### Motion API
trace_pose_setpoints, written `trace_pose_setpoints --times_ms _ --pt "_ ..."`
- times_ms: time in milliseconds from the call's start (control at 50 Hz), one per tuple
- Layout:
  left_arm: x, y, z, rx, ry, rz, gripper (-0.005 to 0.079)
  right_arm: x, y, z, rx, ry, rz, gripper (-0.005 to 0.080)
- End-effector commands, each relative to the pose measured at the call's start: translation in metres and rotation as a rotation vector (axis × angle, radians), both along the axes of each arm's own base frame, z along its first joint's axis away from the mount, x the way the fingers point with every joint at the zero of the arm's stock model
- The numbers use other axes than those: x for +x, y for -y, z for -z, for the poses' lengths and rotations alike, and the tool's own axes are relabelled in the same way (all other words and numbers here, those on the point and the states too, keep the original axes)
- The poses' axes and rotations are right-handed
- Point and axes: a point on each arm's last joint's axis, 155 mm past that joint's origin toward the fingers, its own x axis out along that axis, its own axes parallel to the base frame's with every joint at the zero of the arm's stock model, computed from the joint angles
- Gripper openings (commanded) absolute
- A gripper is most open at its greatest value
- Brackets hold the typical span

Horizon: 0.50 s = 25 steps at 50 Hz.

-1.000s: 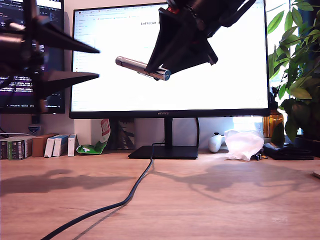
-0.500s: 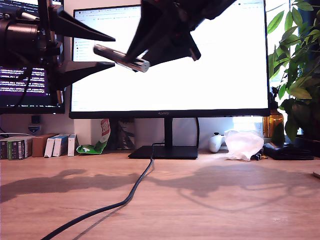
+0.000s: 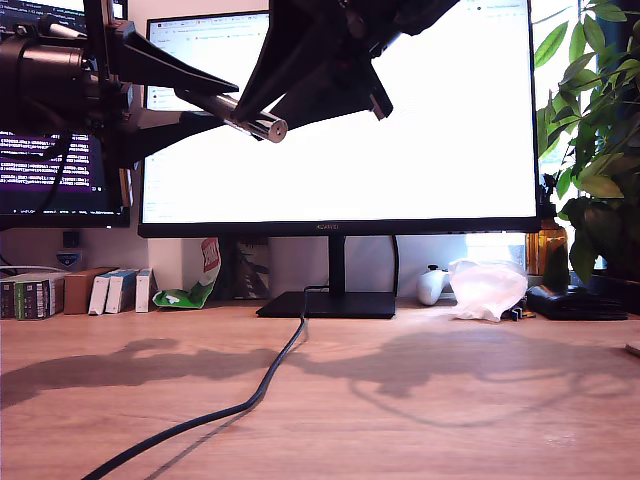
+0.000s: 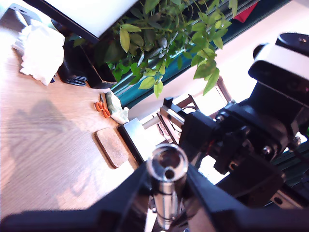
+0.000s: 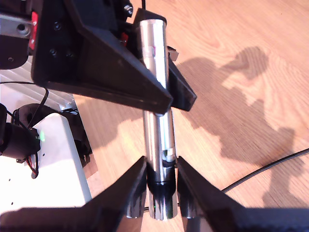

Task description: Pick the metallic laser pointer with your right arm, pass it to your left arm, then place it down to the left side of the table

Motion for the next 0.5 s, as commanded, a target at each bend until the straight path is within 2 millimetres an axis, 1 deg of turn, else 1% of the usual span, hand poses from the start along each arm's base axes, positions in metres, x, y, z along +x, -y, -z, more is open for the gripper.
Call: trace_pose_setpoints --times_ms 0,60,200,240,380,480 --pt "0.0018 0.0011 -0.0057 -0.006 0.021 -0.003 -0.0020 -0.0007 -0.0037 -0.0075 0.017 0.009 -0.008 0.0001" --pt "0.0019 0.0011 -0.0056 -0.006 0.021 -0.003 -0.0020 -0.0007 -0.0038 -0.0075 0.017 0.010 -0.008 0.0021" --pt "0.0019 0.0011 -0.0056 -0.004 0.027 -0.003 -0.0020 -0.0004 -0.0037 -0.0075 0.017 0.010 -0.007 0.0179" --pt "0.0019 0.0011 -0.0056 -0.004 0.028 -0.003 -0.0020 -0.0004 -0.0037 -0.0075 0.017 0.010 -0.007 0.0213" --pt "0.0021 0.0010 -0.0056 0.001 0.046 -0.005 -0.0020 0.0004 -0.0032 -0.0072 0.014 0.013 -0.004 0.0305" --pt "0.0031 0.0007 -0.0055 0.001 0.046 -0.011 -0.0020 0.0013 -0.0027 -0.0067 0.010 0.016 0.000 0.0350"
